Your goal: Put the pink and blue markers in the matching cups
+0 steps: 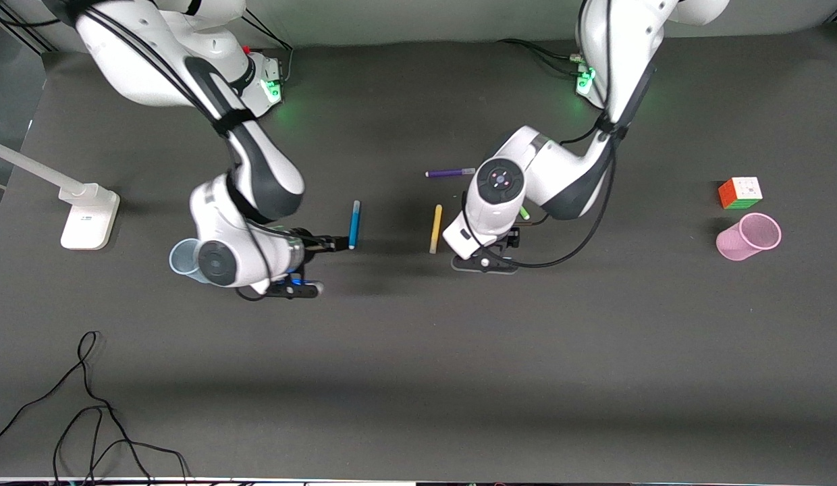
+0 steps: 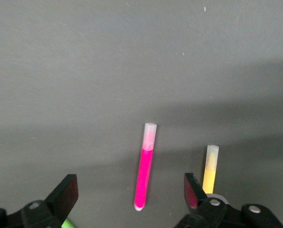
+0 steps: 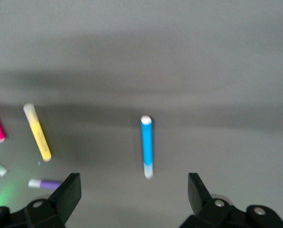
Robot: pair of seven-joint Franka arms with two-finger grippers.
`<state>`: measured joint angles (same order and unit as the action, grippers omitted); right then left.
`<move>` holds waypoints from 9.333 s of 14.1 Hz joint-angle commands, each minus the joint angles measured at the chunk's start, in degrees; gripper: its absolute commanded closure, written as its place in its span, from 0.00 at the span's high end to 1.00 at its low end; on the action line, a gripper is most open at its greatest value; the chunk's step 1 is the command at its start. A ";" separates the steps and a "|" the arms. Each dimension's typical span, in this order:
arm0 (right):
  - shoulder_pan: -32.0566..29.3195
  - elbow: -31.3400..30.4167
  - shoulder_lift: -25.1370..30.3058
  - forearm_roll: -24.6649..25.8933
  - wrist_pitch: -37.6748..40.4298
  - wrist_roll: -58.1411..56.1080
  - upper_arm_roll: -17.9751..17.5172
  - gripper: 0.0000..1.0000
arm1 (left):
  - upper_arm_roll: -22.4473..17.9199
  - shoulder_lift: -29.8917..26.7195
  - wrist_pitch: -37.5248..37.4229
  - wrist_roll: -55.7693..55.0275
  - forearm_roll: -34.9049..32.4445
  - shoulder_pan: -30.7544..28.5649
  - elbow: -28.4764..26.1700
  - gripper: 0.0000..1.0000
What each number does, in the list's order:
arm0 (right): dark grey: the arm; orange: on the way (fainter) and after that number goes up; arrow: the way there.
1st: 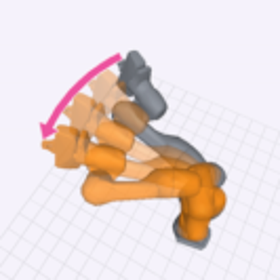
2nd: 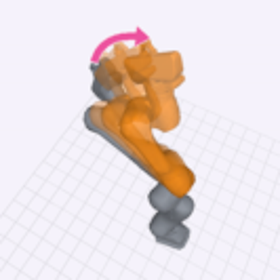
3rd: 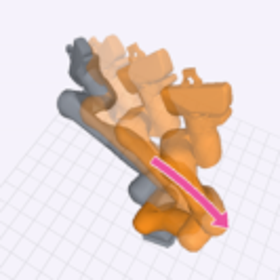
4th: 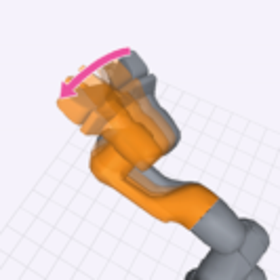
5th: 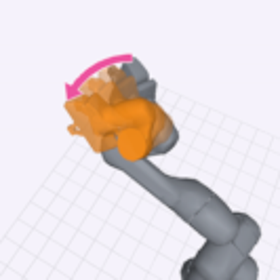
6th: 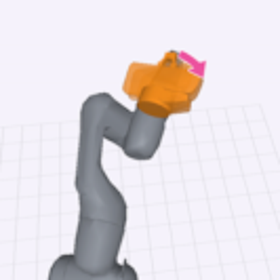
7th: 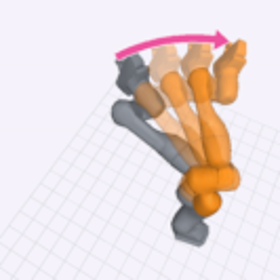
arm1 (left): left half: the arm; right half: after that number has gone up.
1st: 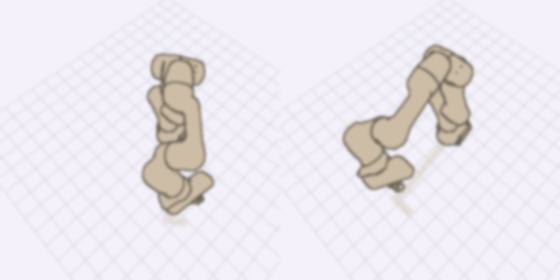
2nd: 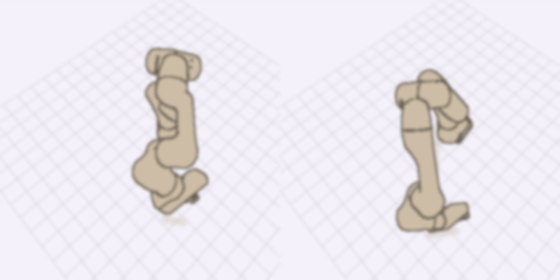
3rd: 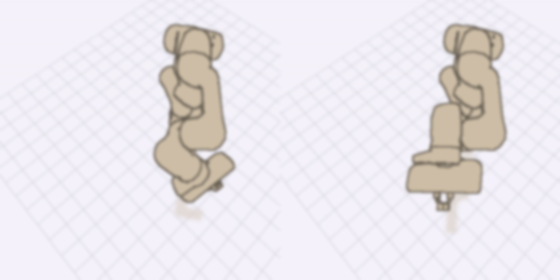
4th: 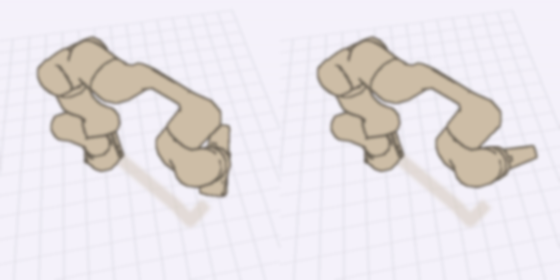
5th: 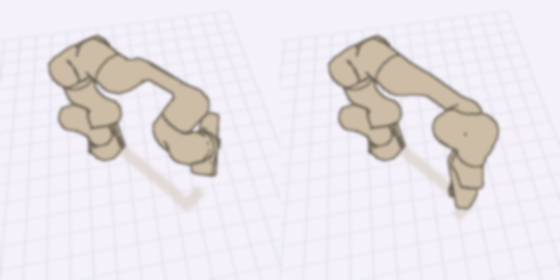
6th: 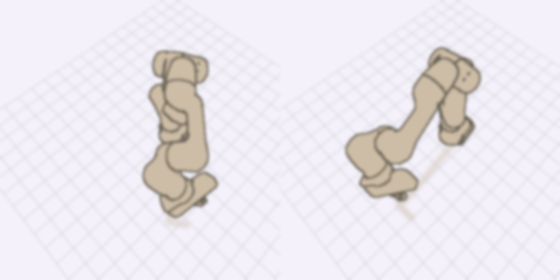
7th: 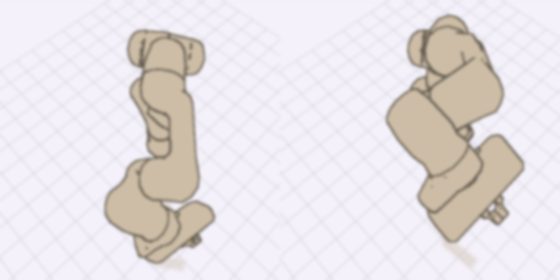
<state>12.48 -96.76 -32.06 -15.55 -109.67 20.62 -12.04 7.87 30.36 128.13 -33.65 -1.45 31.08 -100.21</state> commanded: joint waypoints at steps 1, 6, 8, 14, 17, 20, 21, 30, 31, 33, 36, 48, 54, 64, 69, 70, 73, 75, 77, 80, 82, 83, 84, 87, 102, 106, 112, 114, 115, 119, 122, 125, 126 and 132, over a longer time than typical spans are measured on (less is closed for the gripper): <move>1.22 0.96 -4.22 -0.01 -3.17 3.80 -0.18 1.00 | -0.58 0.40 9.29 -0.71 0.22 1.18 -6.02 0.99; 3.51 -0.44 -6.52 5.08 -5.29 11.98 -0.18 1.00 | -0.58 1.01 16.89 0.25 -0.57 2.23 -12.02 0.98; 3.43 -1.85 -6.52 5.09 -5.29 12.51 -0.18 0.94 | -0.58 1.80 17.24 0.25 -1.01 3.02 -12.11 0.97; 3.60 -5.71 -6.70 4.83 -8.27 13.83 -0.18 0.86 | -0.58 4.17 18.82 1.39 -6.55 3.29 -12.55 0.83; 3.69 -5.81 -8.27 4.91 -10.28 15.15 -0.18 0.70 | -0.58 4.70 19.53 2.01 -6.55 3.20 -12.55 0.44; 3.60 -5.55 -8.54 4.39 -10.74 15.41 -0.18 0.31 | -0.58 4.44 19.53 1.92 -6.55 2.85 -12.55 0.06; 3.60 -5.46 -8.54 4.39 -10.74 16.20 -0.18 0.20 | -0.58 4.35 19.53 2.01 -6.55 2.67 -12.55 0.00; 3.07 -5.19 -2.32 5.08 -6.88 16.82 0.26 0.01 | -0.58 4.09 19.79 1.84 -6.55 2.32 -12.46 0.89; 2.99 -5.02 -1.00 5.18 -5.65 16.56 0.44 0.01 | -0.58 4.09 19.79 1.92 -6.55 2.32 -12.38 0.87; 2.98 -4.84 2.16 6.05 -3.28 16.47 0.61 0.01 | -0.58 4.00 19.79 2.01 -6.55 2.32 -12.38 0.68; 2.11 -5.02 8.05 9.74 -0.37 15.77 2.11 0.01 | -0.58 4.00 19.79 2.01 -6.55 2.32 -12.38 0.47; -0.18 -8.35 27.48 24.51 1.49 -8.27 14.22 0.03 | -0.76 -0.99 18.75 1.84 -6.55 -0.57 -12.46 0.00; -0.18 -27.21 36.45 29.70 -23.33 -20.95 22.83 0.03 | -0.93 -13.20 -0.12 15.22 -6.55 -8.37 -11.85 0.00; -0.18 -45.44 33.83 29.70 -55.19 -22.11 27.15 0.03 | -1.02 -24.12 -12.46 62.45 -6.55 -33.87 -13.08 0.00; -0.27 -46.32 31.98 29.70 -57.85 -22.11 27.95 0.06 | -1.02 -25.88 -12.20 78.17 -4.28 -44.32 -16.59 0.00; -0.18 -46.32 31.89 29.70 -57.76 -22.11 27.95 0.07 | -1.02 -25.71 -12.29 82.91 -2.26 -46.70 -17.20 0.00; -0.27 -46.68 31.45 29.70 -57.85 -21.94 28.04 0.13 | -1.02 -24.66 -10.89 94.87 1.95 -53.90 -18.53 0.00; -0.27 -46.68 31.27 29.70 -57.76 -21.94 28.04 0.32 | -1.02 -22.64 -10.27 106.89 10.10 -59.08 -18.70 0.00; -0.27 -46.68 31.01 29.70 -57.76 -21.85 28.12 0.81 | -1.02 -20.09 -11.58 116.58 18.98 -63.49 -18.62 0.00; -0.27 -46.50 31.01 29.70 -57.50 -21.94 28.39 1.00 | -1.02 -16.84 -13.77 126.86 27.26 -67.98 -18.09 0.00; -0.27 -46.33 31.18 29.70 -57.23 -21.94 28.39 1.00 | -1.02 -15.43 -15.53 134.69 32.80 -70.09 -17.56 0.00; -0.27 -46.24 31.36 29.70 -57.06 -22.11 28.39 1.00 | -1.02 -15.16 -16.15 137.95 35.09 -71.06 -17.56 0.00; -0.27 -46.06 31.62 29.70 -57.05 -22.03 28.39 1.00 | -1.02 -14.90 -16.24 141.63 36.85 -71.76 -17.47 0.00; -0.27 -44.66 32.15 29.70 -53.47 -22.29 28.39 1.00 | -1.02 -13.32 -18.34 148.86 39.06 -74.83 -15.20 0.00; 0.35 -19.54 36.63 14.85 -4.70 -23.08 25.31 1.00 | -0.84 0.22 -32.41 166.89 47.24 -81.35 -3.94 0.00; 0.35 -7.69 36.37 14.84 10.32 -22.73 25.05 1.00 | -0.84 1.01 -33.64 169.18 47.41 -81.88 -3.94 0.00; -0.27 3.31 30.50 14.76 12.38 -23.34 24.78 1.00 | -0.93 1.54 -34.35 169.44 47.41 -82.49 -3.94 1.00; -0.18 7.10 27.86 14.49 12.47 -23.87 24.78 1.00 | -0.93 1.63 -34.26 169.44 47.41 -82.49 -3.94 1.00; -0.18 7.98 27.06 14.41 12.47 -23.70 24.78 1.00 | -0.93 1.63 -34.26 169.44 47.41 -82.49 -3.94 1.00; -0.27 9.14 25.30 11.88 12.38 -22.91 24.78 1.00 | -0.84 -0.39 -33.21 164.99 47.07 -81.44 -1.93 1.00; 0.26 5.90 27.48 11.15 12.55 -20.02 24.70 1.00 | -0.84 -5.03 -31.72 154.63 45.32 -77.94 0.19 1.00; 0.26 0.18 31.00 11.15 11.07 -19.21 24.26 1.00 | -0.84 -14.16 -30.31 138.56 38.82 -73.63 0.19 1.00; 0.26 0.00 31.27 11.33 10.89 -19.21 24.26 1.00 | -0.76 -17.32 -30.22 132.94 36.28 -71.88 0.19 1.00; 0.17 -0.80 32.33 12.99 10.62 -20.09 24.26 1.00 | -0.32 -30.52 -30.48 100.95 24.58 -59.49 0.19 1.00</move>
<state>12.67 -96.14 -1.09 -3.18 -97.89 0.05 12.47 8.30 3.49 96.92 76.11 26.11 -32.35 -97.95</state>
